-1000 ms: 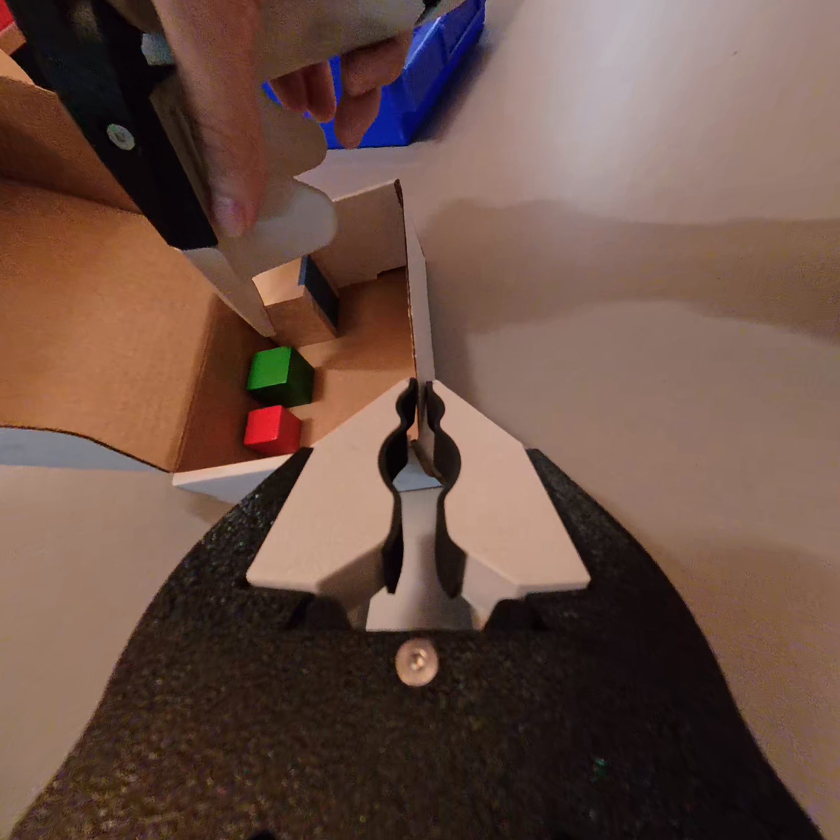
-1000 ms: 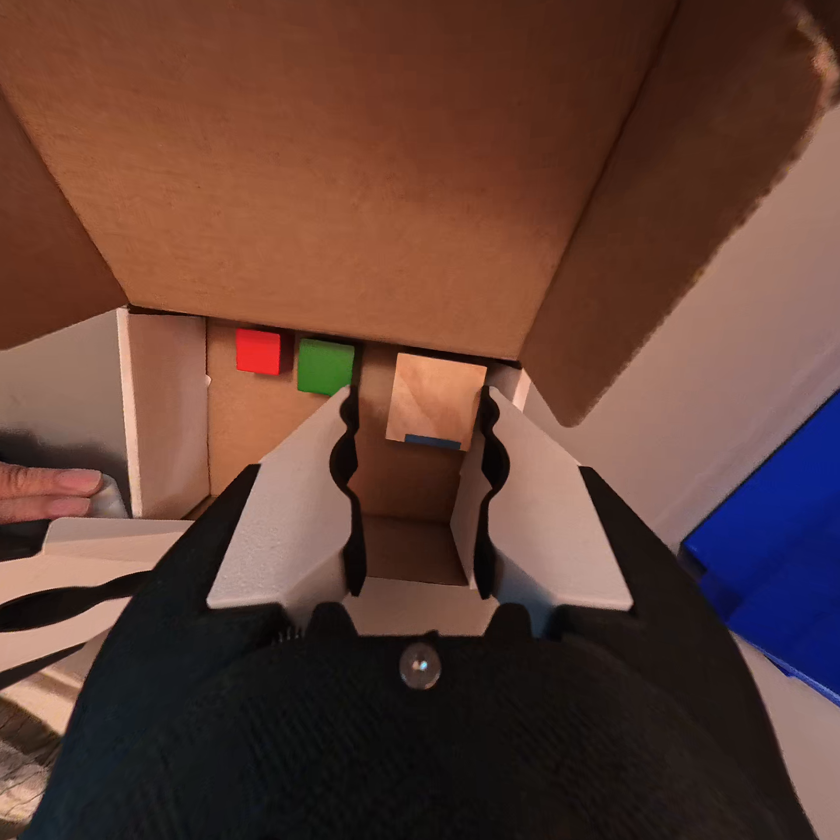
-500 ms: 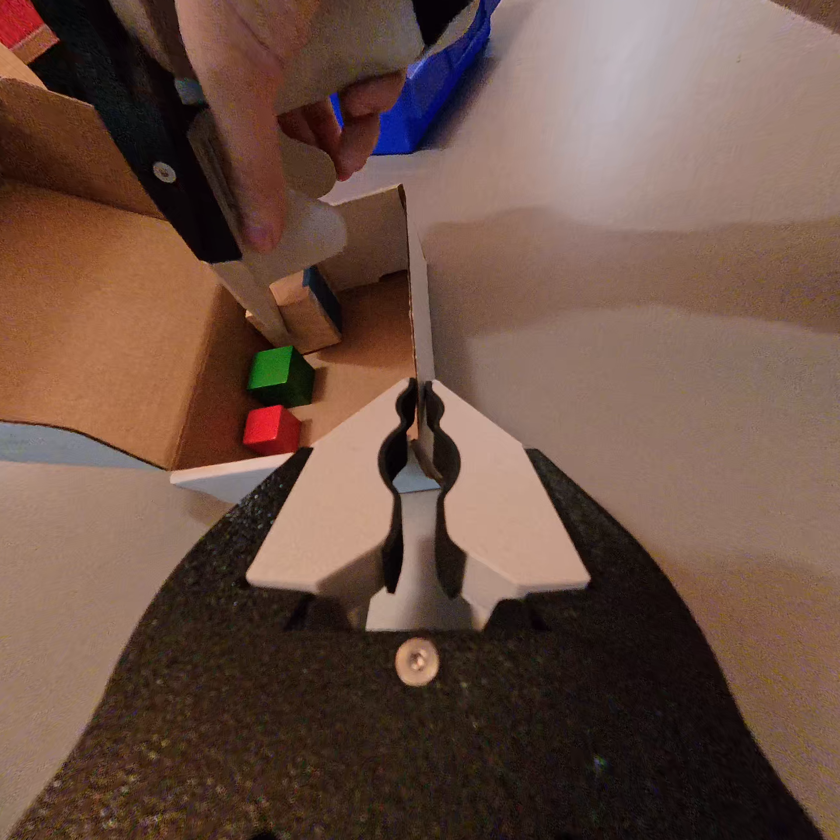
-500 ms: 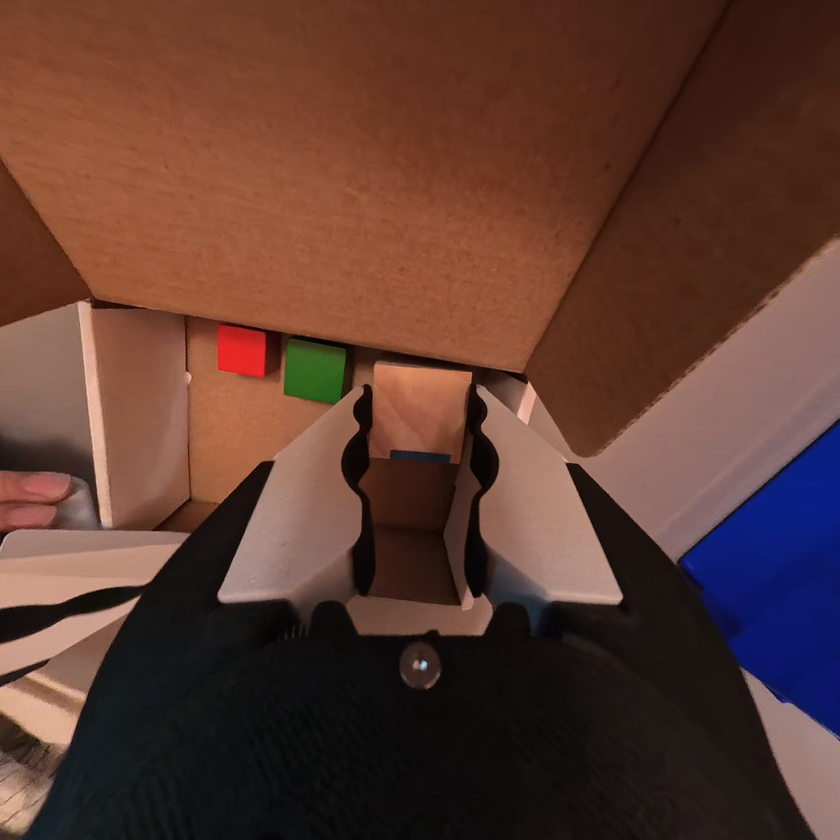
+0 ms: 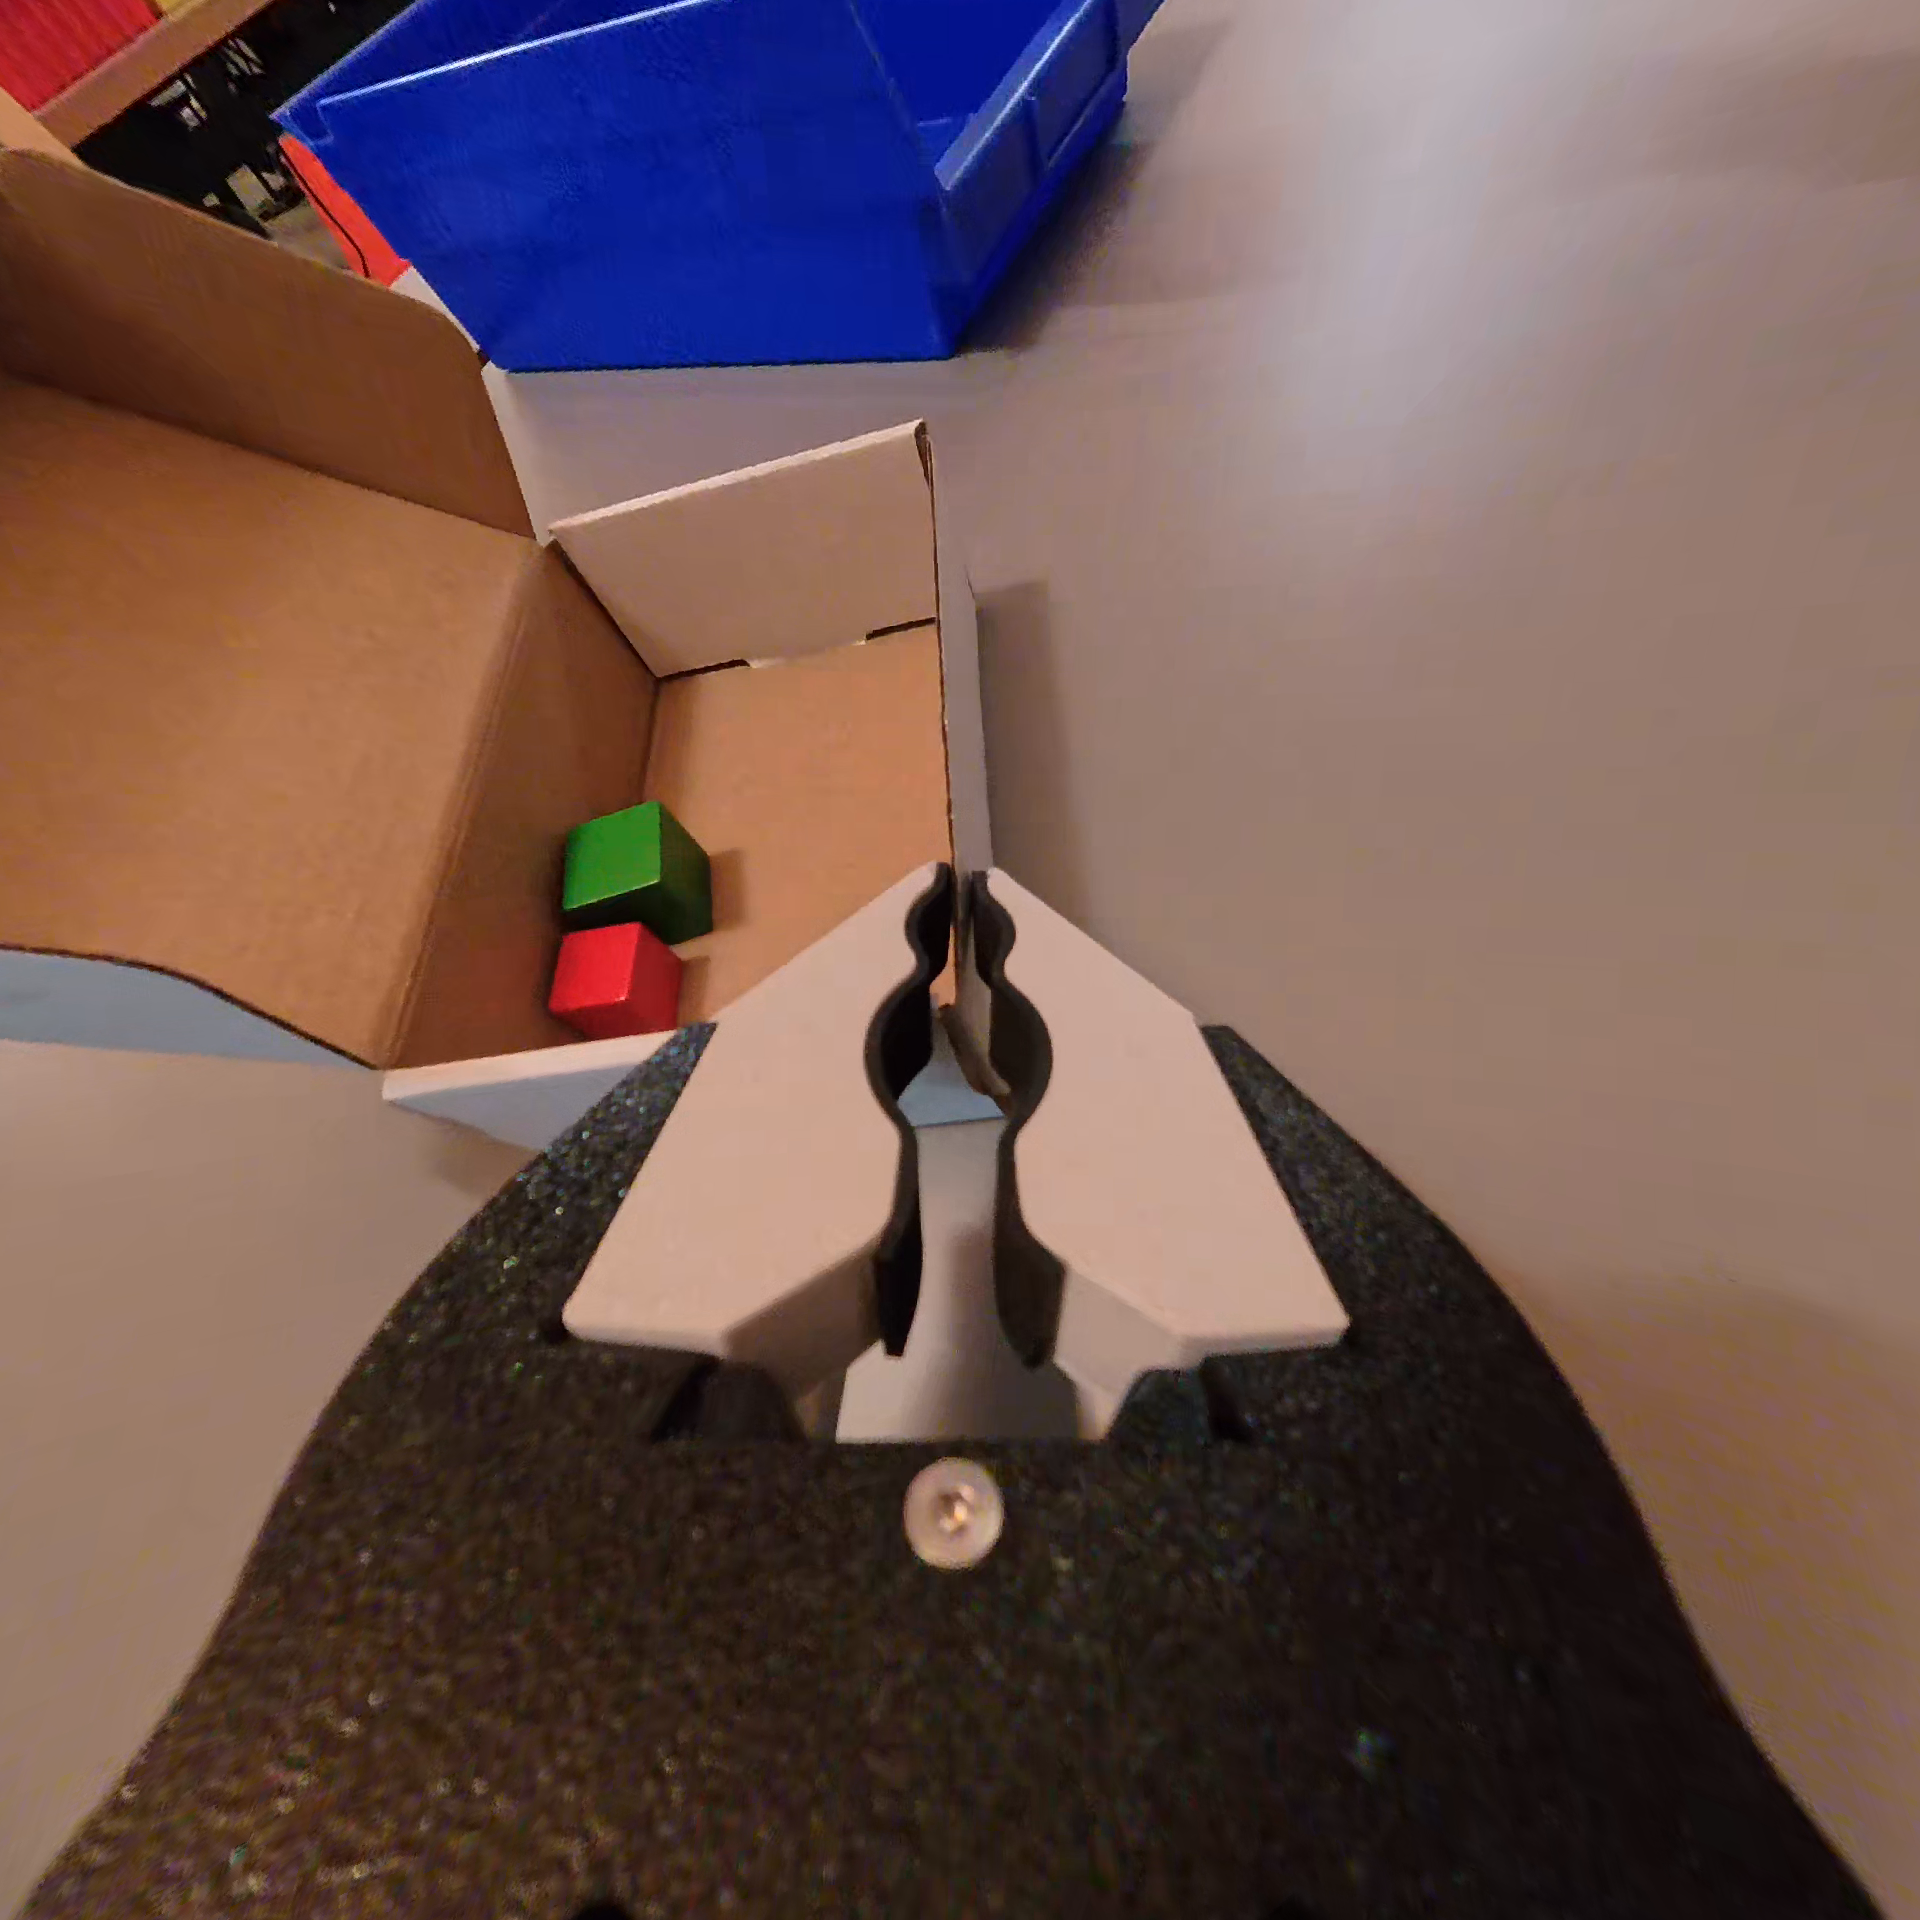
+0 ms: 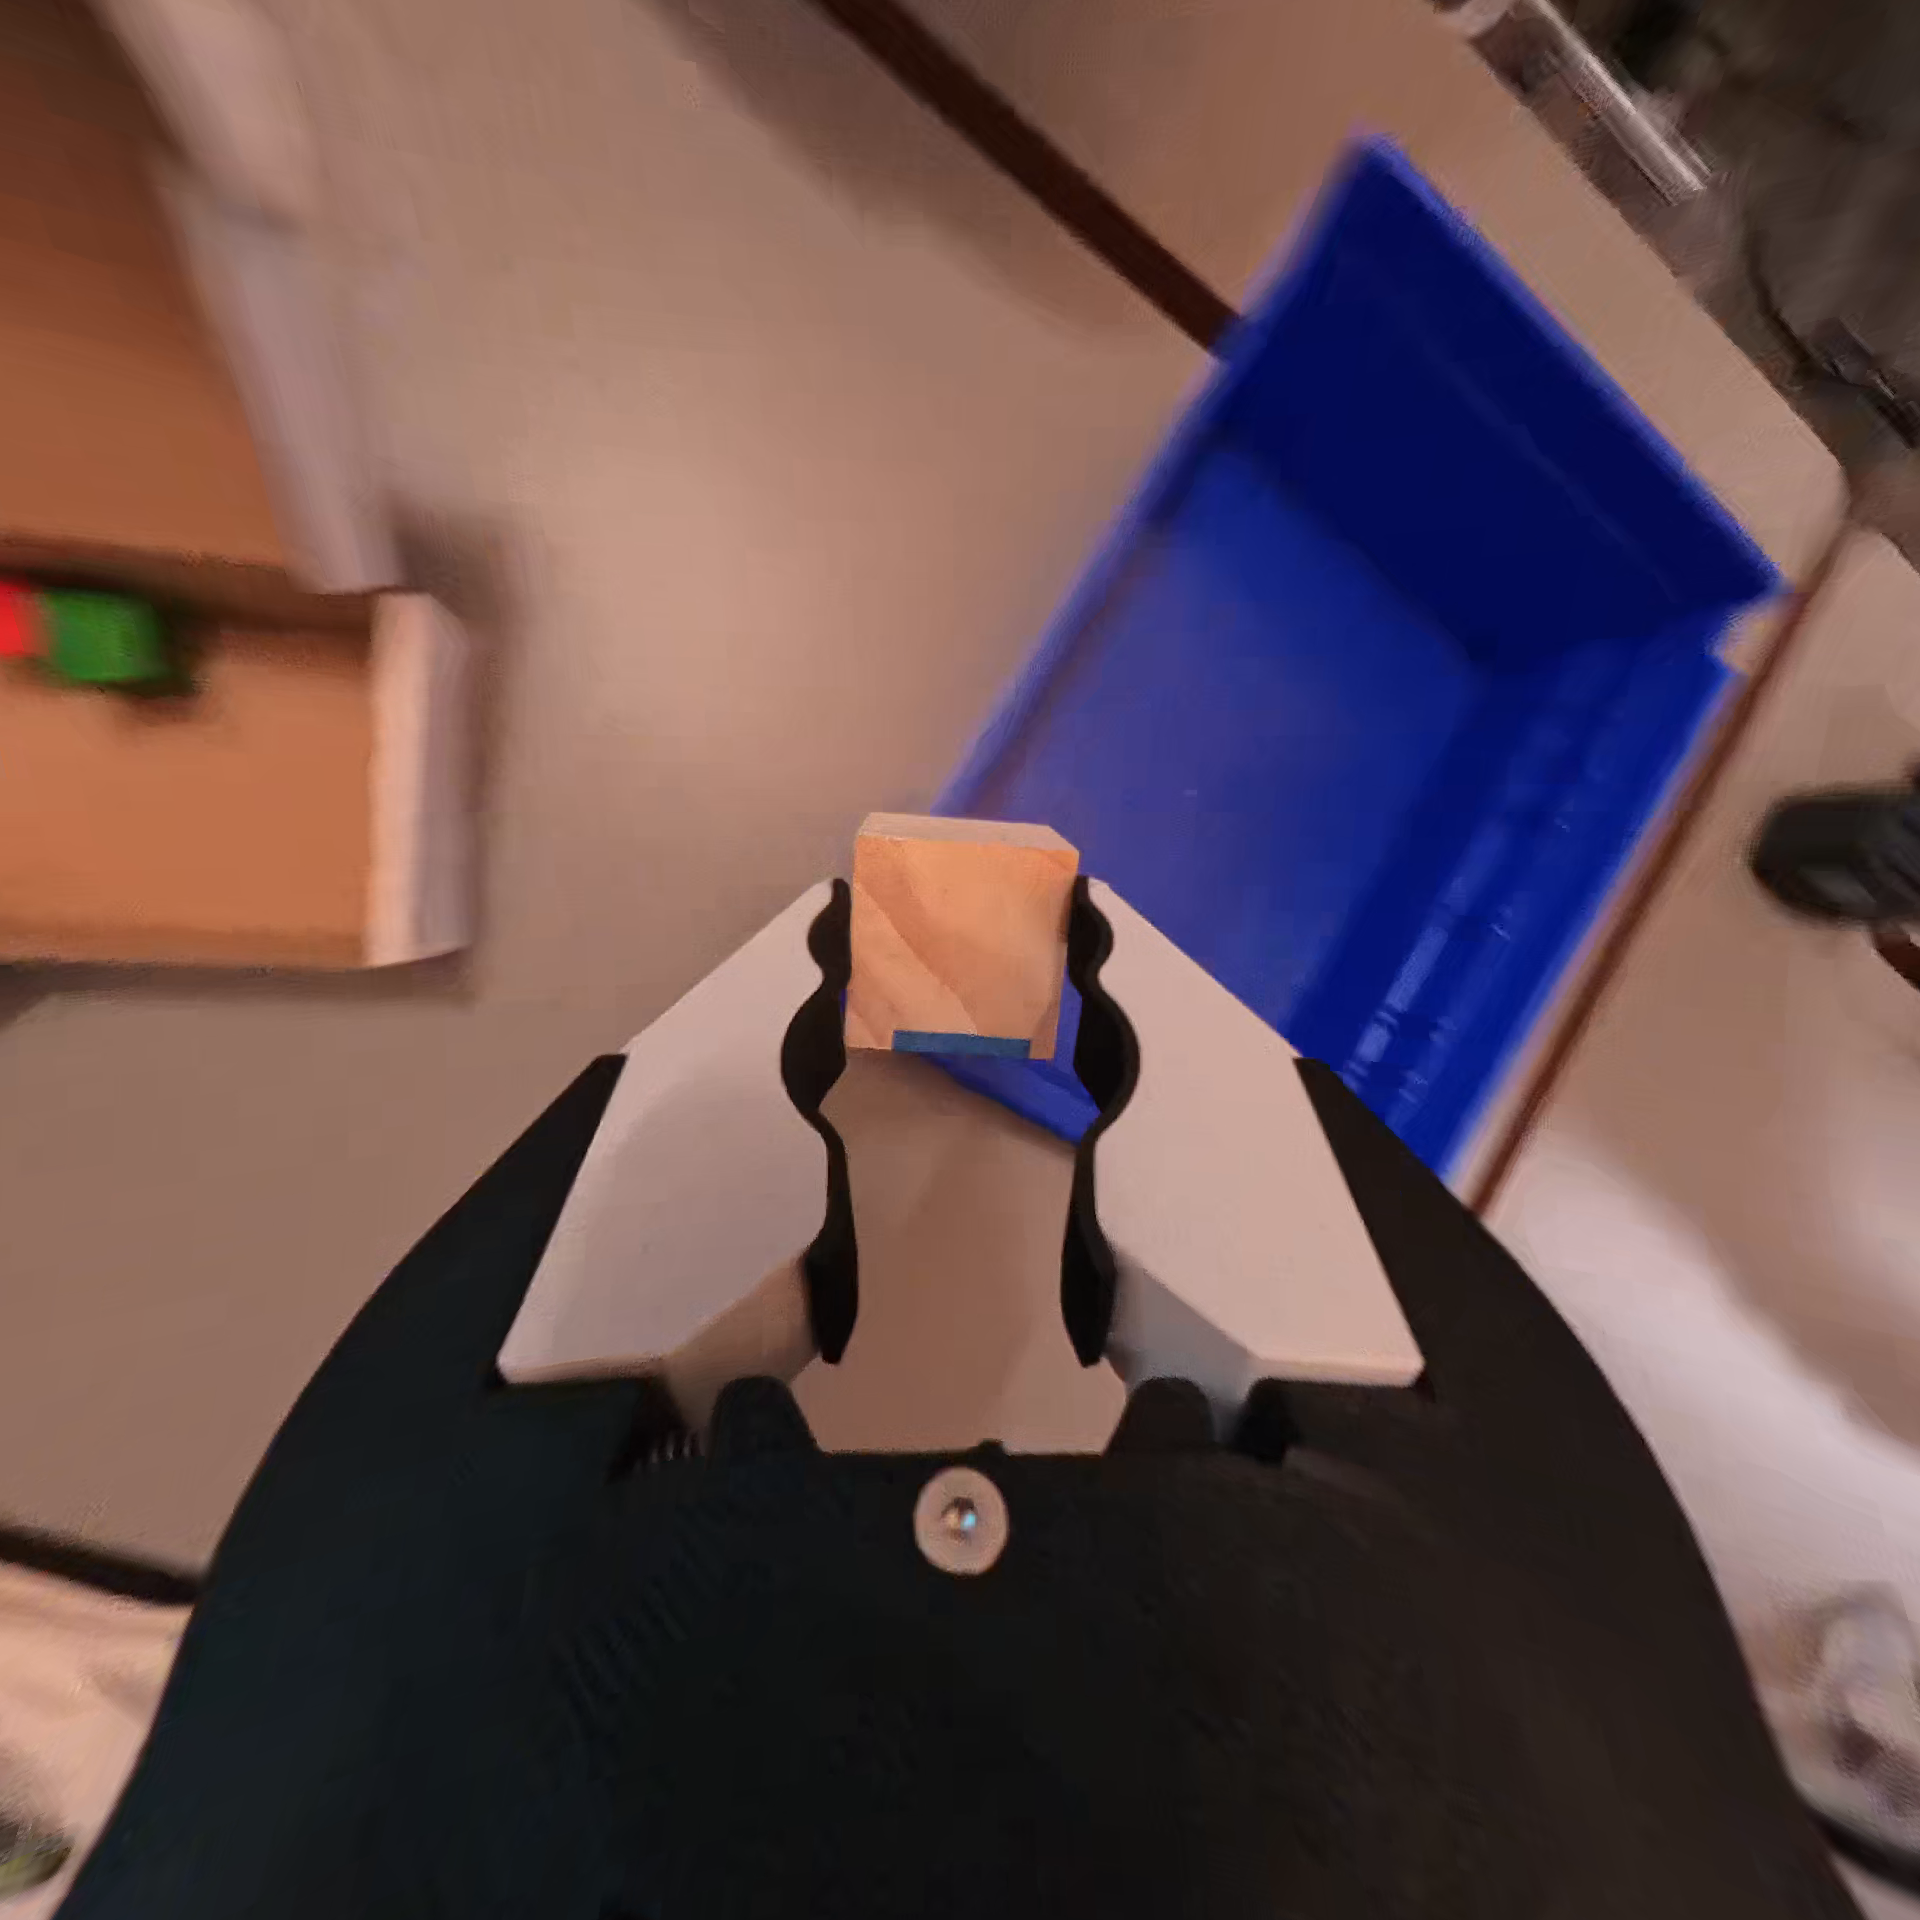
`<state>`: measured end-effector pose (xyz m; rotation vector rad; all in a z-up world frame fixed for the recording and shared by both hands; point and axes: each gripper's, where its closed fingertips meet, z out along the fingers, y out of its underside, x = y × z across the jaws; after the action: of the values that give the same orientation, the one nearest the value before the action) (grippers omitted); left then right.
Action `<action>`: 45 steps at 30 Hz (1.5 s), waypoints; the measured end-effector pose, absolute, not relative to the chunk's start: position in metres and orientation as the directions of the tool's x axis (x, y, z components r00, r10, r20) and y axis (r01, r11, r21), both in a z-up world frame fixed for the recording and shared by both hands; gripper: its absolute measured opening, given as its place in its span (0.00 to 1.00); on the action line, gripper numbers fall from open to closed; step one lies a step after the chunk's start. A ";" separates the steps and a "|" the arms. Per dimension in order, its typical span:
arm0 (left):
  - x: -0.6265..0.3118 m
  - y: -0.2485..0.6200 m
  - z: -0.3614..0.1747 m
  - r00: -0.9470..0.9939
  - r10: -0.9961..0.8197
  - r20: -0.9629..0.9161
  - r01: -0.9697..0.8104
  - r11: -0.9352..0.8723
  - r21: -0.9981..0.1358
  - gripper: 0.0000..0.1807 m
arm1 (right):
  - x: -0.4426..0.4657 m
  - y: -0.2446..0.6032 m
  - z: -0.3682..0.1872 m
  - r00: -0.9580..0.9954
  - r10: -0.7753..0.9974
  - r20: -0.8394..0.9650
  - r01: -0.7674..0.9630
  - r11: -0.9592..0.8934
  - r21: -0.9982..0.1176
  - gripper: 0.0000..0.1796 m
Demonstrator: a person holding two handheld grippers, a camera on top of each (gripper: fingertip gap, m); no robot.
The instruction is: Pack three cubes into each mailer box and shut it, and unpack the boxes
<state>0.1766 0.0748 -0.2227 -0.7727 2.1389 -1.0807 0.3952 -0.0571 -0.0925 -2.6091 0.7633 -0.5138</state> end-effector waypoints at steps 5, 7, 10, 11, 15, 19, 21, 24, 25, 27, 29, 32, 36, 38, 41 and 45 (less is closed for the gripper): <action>0.177 0.075 -0.223 -0.639 -0.724 -0.259 -0.222 0.496 -0.839 0.00 | 0.452 -0.091 -0.161 0.670 -0.739 0.070 -0.664 -0.638 -0.390 0.23; 0.177 0.075 -0.223 -0.638 -0.725 -0.261 -0.221 0.497 -0.839 0.00 | 0.455 -0.090 -0.190 0.633 -0.774 -0.002 -0.720 -0.589 -0.367 0.23; 0.177 0.075 -0.223 -0.637 -0.725 -0.263 -0.221 0.498 -0.839 0.00 | 0.450 -0.087 -0.220 0.638 -0.770 -0.029 -0.736 -0.597 -0.319 0.23; 0.177 0.075 -0.223 -0.636 -0.725 -0.264 -0.220 0.498 -0.839 0.00 | 0.449 -0.086 -0.226 0.639 -0.768 -0.032 -0.736 -0.600 -0.313 0.23; 0.178 0.075 -0.223 -0.632 -0.727 -0.268 -0.220 0.499 -0.838 0.00 | 0.444 -0.078 -0.231 0.641 -0.765 -0.060 -0.735 -0.591 -0.332 0.26; 0.178 0.074 -0.223 -0.631 -0.727 -0.270 -0.217 0.500 -0.838 0.00 | 0.441 -0.097 -0.177 0.611 -0.785 0.103 -0.667 -0.581 -0.467 0.43; 0.178 0.074 -0.223 -0.630 -0.727 -0.275 -0.215 0.502 -0.838 0.00 | 0.415 -0.075 -0.140 0.663 -0.743 0.088 -0.568 -0.576 -0.589 0.43; 0.179 0.074 -0.223 -0.628 -0.726 -0.279 -0.212 0.505 -0.837 0.00 | 0.328 0.003 -0.118 0.886 -0.463 -0.008 -0.341 -0.641 -0.688 0.34; 0.179 0.074 -0.223 -0.628 -0.726 -0.280 -0.212 0.505 -0.837 0.00 | 0.294 0.027 -0.124 0.942 -0.334 -0.043 -0.272 -0.680 -0.680 0.32; 0.179 0.074 -0.223 -0.627 -0.727 -0.281 -0.212 0.506 -0.836 0.00 | 0.258 0.063 -0.140 0.968 -0.245 -0.057 -0.219 -0.709 -0.670 0.30; 0.180 0.074 -0.223 -0.625 -0.727 -0.285 -0.210 0.508 -0.835 0.00 | 0.249 0.089 -0.162 0.965 -0.258 -0.051 -0.230 -0.733 -0.640 0.27; 0.180 0.074 -0.223 -0.622 -0.727 -0.291 -0.207 0.512 -0.834 0.00 | 0.251 0.099 -0.204 0.956 -0.290 -0.038 -0.271 -0.829 -0.489 0.33; 0.180 0.074 -0.223 -0.615 -0.725 -0.309 -0.199 0.522 -0.829 0.01 | 0.261 0.117 -0.223 0.937 -0.348 -0.038 -0.328 -0.832 -0.447 0.32; 0.180 0.074 -0.223 -0.615 -0.725 -0.310 -0.199 0.523 -0.829 0.01 | 0.261 0.125 -0.223 0.930 -0.362 -0.066 -0.351 -0.817 -0.458 0.27; 0.180 0.073 -0.223 -0.619 -0.725 -0.302 -0.201 0.518 -0.831 0.01 | 0.256 0.130 -0.225 0.925 -0.365 -0.106 -0.373 -0.818 -0.437 0.27; 0.180 0.073 -0.223 -0.622 -0.724 -0.299 -0.201 0.517 -0.832 0.01 | 0.259 0.130 -0.233 0.921 -0.377 -0.093 -0.382 -0.837 -0.392 0.27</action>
<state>0.1796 0.0731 -0.2229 -0.7502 2.1144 -1.0460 0.2587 0.1300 -0.2326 -2.6706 0.5520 0.0166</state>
